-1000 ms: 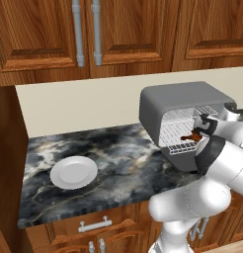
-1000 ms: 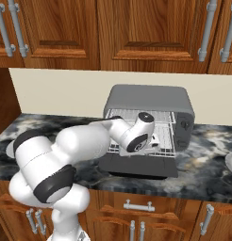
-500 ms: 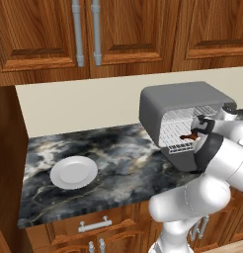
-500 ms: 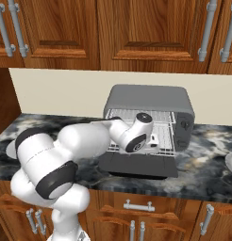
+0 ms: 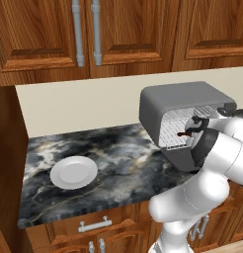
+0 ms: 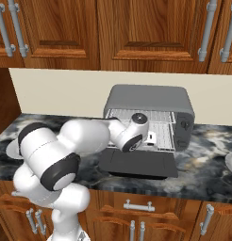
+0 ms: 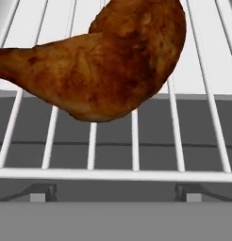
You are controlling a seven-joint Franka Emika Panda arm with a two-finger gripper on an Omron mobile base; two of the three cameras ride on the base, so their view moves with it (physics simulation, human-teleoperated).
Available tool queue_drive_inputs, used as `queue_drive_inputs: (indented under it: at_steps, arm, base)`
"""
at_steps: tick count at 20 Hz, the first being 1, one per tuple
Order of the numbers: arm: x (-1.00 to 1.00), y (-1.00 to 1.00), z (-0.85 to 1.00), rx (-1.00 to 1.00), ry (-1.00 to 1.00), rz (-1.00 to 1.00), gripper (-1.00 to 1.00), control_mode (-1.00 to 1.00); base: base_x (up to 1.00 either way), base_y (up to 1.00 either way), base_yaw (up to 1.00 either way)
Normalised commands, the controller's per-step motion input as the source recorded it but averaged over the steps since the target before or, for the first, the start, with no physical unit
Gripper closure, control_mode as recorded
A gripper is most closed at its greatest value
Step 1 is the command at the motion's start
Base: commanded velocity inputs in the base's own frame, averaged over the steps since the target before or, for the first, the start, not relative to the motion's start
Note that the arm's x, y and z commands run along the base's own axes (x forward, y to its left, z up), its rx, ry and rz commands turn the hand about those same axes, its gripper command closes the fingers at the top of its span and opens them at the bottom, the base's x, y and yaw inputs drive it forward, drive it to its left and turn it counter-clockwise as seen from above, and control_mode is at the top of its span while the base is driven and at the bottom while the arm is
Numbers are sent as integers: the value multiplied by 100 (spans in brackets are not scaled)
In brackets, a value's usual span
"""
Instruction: Open the toaster oven door. Place the bread on the top rack in the toaster oven and place the chicken drumstick on the bottom rack.
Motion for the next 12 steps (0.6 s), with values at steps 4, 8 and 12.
queue_drive_inputs:
  at_steps: [4, 8, 12]
  arm:
    - [31, 0, 1, 0, -11, -8, -100, -100]
    - [31, 0, 4, 0, -10, -5, -100, -100]
    - [20, 0, 7, 2, -11, -1, -100, -100]
  base:
    - [0, 0, 0]
    - [0, 0, 0]
    - [0, 0, 0]
